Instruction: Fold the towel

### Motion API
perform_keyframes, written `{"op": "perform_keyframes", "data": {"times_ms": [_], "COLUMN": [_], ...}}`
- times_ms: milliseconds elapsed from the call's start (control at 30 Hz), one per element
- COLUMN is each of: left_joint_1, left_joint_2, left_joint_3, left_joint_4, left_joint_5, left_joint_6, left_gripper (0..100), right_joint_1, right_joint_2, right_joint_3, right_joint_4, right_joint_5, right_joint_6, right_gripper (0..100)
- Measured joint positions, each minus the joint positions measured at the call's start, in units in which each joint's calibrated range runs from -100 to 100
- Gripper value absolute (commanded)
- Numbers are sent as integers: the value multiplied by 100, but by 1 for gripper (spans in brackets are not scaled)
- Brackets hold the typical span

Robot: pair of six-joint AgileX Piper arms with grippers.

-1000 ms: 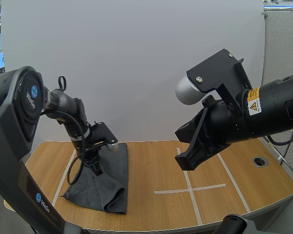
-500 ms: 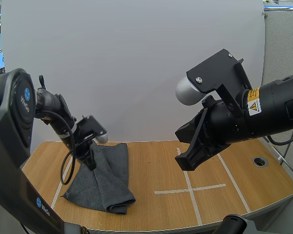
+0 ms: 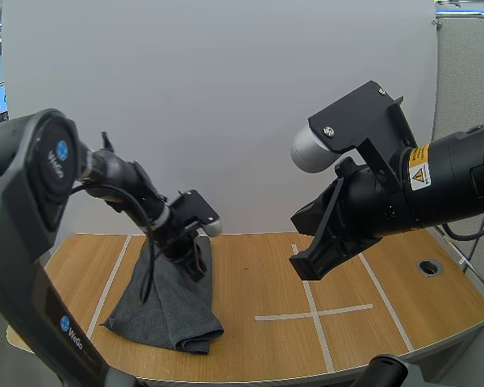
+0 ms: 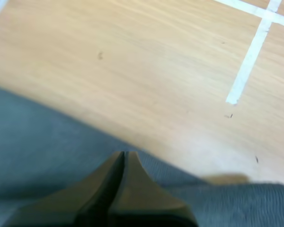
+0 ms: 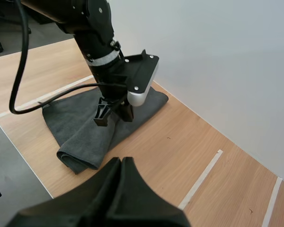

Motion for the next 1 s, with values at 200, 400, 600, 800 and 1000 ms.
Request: {"op": "perform_keyframes", "data": {"times_ms": [200, 400, 600, 800, 1000], "left_joint_1": [-182, -213, -213, -213, 93], "left_joint_2": [445, 739, 746, 734, 284], "left_joint_3": [0, 0, 0, 0, 0], "left_joint_4": [-33, 703, 1381, 2073, 2387], "left_joint_5": [-244, -236, 325, 828, 981], "left_joint_6": [-87, -553, -879, -1193, -1266], "left_gripper": [0, 0, 0, 0, 0], "right_joint_1": [0, 0, 0, 0, 0], "right_joint_2": [0, 0, 0, 0, 0], "right_joint_3": [0, 0, 0, 0, 0], "right_joint_4": [-14, -14, -14, -14, -14], "right_joint_5": [0, 0, 0, 0, 0], "right_joint_6": [0, 0, 0, 0, 0], "right_gripper": [0, 0, 0, 0, 0]}}
